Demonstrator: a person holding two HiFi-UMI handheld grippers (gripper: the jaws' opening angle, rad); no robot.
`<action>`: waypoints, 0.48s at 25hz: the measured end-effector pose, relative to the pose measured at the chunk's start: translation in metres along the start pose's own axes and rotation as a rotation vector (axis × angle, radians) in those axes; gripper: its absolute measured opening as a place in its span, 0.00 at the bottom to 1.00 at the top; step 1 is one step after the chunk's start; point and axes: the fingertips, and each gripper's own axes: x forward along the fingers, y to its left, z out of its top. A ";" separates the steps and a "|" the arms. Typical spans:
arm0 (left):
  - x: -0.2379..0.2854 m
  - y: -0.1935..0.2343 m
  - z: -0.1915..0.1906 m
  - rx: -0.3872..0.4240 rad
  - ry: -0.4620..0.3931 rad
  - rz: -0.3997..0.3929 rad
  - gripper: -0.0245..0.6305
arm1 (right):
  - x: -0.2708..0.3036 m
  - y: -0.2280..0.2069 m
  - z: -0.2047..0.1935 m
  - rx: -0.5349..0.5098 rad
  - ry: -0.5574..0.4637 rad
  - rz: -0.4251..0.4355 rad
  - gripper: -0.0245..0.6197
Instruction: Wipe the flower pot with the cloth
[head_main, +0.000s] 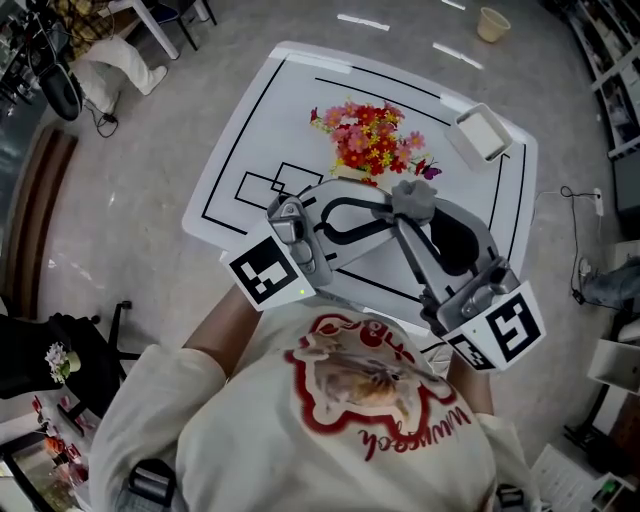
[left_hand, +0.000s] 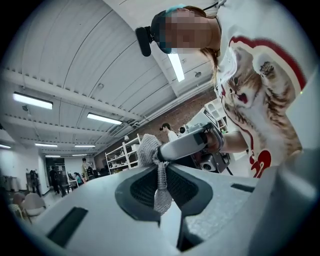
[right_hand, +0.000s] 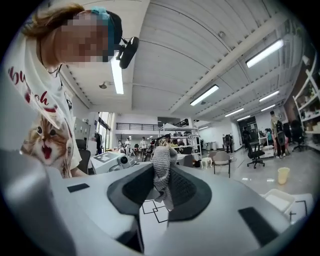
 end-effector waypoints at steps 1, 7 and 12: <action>0.001 0.000 0.000 -0.002 0.002 0.001 0.09 | -0.001 -0.001 0.001 -0.022 0.003 -0.010 0.15; 0.005 -0.001 -0.005 -0.055 0.004 -0.005 0.09 | -0.011 -0.011 0.004 -0.037 -0.009 -0.052 0.10; 0.000 0.000 -0.014 -0.072 0.050 0.014 0.09 | -0.032 -0.037 0.011 -0.023 -0.063 -0.147 0.09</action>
